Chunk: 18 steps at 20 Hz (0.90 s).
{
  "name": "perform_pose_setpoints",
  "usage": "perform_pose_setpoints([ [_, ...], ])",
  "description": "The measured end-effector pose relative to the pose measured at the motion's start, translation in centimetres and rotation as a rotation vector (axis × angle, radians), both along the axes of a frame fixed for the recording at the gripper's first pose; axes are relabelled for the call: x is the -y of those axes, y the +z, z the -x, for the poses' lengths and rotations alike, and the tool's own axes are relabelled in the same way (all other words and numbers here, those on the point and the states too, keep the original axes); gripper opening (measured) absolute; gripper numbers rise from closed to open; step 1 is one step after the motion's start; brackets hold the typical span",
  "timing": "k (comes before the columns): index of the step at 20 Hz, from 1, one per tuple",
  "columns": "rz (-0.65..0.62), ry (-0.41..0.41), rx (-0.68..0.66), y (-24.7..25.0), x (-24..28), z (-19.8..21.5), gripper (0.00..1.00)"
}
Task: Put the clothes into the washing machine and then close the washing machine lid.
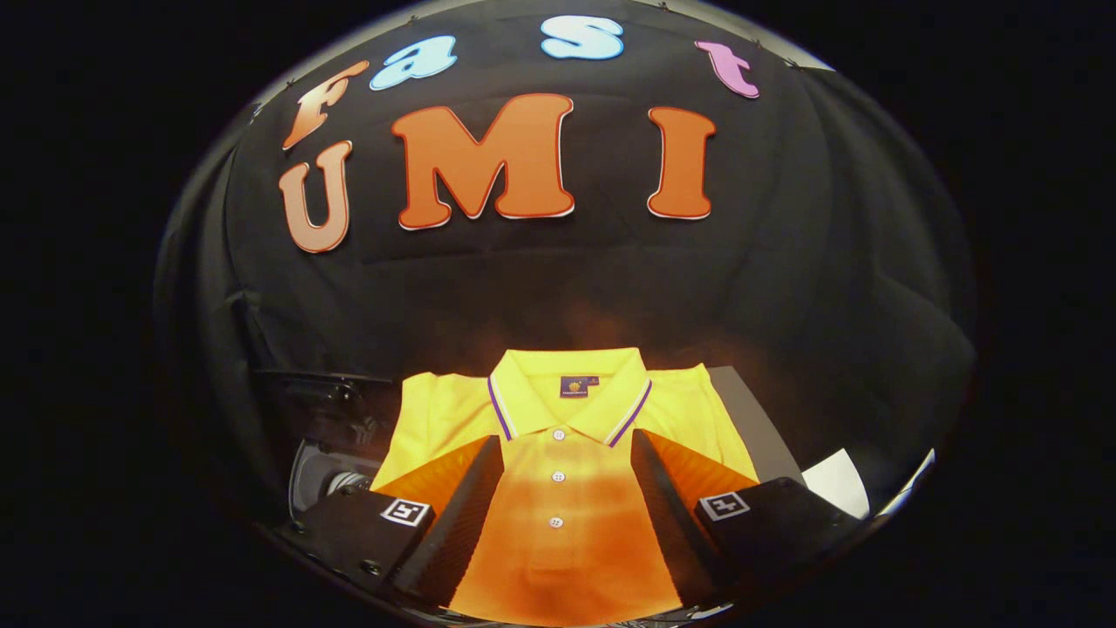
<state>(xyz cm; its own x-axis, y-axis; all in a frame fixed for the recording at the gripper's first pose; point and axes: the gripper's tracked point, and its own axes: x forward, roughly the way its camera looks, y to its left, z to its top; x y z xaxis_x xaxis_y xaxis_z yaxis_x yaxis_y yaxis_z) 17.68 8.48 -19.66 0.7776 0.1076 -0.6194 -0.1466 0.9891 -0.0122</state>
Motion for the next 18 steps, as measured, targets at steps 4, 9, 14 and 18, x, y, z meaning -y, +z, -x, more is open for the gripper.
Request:
perform_pose_setpoints([
  [4,-0.011,-0.015,-0.022,-3.1,0.0,-0.7,0.97],
  [9,-0.051,-0.007,-0.033,-5.9,0.1,-0.4,0.97],
  [14,-0.053,0.030,-0.059,-6.3,0.1,-0.1,0.96],
  [18,-0.027,0.044,-0.086,-6.5,-0.5,0.2,0.85],
])
